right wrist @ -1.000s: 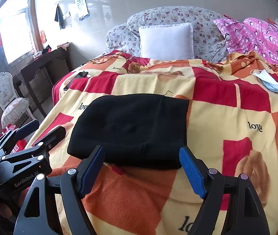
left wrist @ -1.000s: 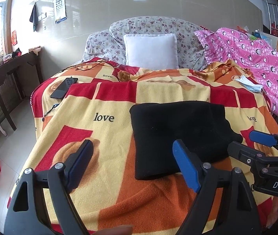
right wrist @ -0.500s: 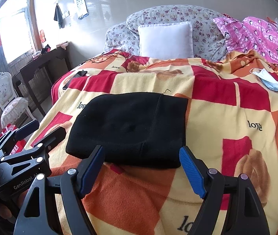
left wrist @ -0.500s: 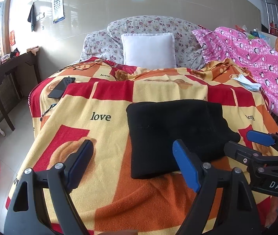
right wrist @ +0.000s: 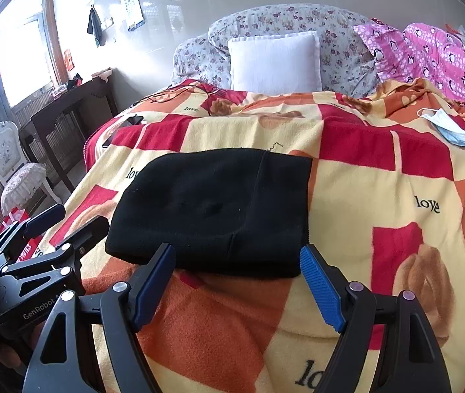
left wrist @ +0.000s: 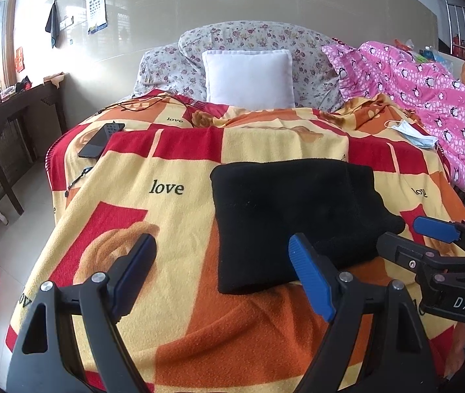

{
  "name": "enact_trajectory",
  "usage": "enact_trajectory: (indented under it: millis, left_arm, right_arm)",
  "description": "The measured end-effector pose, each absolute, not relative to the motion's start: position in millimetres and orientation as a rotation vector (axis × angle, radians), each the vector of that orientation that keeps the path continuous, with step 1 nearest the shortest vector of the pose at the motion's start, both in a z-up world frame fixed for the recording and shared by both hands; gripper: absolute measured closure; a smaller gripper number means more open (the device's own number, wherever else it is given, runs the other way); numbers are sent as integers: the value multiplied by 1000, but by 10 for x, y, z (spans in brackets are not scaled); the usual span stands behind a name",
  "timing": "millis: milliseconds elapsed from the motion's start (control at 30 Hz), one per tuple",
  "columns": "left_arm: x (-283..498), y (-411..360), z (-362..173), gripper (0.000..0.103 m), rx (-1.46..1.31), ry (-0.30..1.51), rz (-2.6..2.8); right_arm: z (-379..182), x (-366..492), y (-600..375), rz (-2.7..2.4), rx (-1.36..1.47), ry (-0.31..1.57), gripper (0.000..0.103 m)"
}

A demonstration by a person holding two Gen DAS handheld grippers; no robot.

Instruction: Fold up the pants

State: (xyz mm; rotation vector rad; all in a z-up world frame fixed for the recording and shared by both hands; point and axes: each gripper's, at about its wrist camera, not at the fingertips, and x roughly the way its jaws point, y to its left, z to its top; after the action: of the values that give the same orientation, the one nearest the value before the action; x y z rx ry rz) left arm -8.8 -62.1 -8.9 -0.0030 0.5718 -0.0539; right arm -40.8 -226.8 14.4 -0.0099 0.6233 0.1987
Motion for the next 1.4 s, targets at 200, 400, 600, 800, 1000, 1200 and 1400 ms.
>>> enact_trajectory:
  millis: [200, 400, 600, 800, 1000, 1200, 1400]
  left_arm:
    - [-68, -605, -114, 20, -5, 582, -56]
    - [-45, -597, -151, 19, -7, 593, -57]
    - [-33, -589, -169, 20, -10, 599, -58]
    - [-31, -589, -172, 19, -13, 600, -59]
    - [-47, -603, -175, 19, -9, 599, -63]
    - [-68, -610, -169, 20, -14, 602, -64]
    - [-115, -577, -172, 19, -16, 596, -62]
  right_arm:
    - [115, -384, -2258, 201, -11, 631, 23]
    - [105, -379, -2243, 199, -13, 634, 23]
    - [72, -346, -2236, 195, -16, 643, 23]
    - [73, -320, -2233, 191, -19, 646, 23]
    - [68, -322, -2245, 190, -21, 651, 23]
    - [87, -349, -2269, 187, -19, 645, 23]
    - [96, -365, -2295, 181, -15, 647, 23]
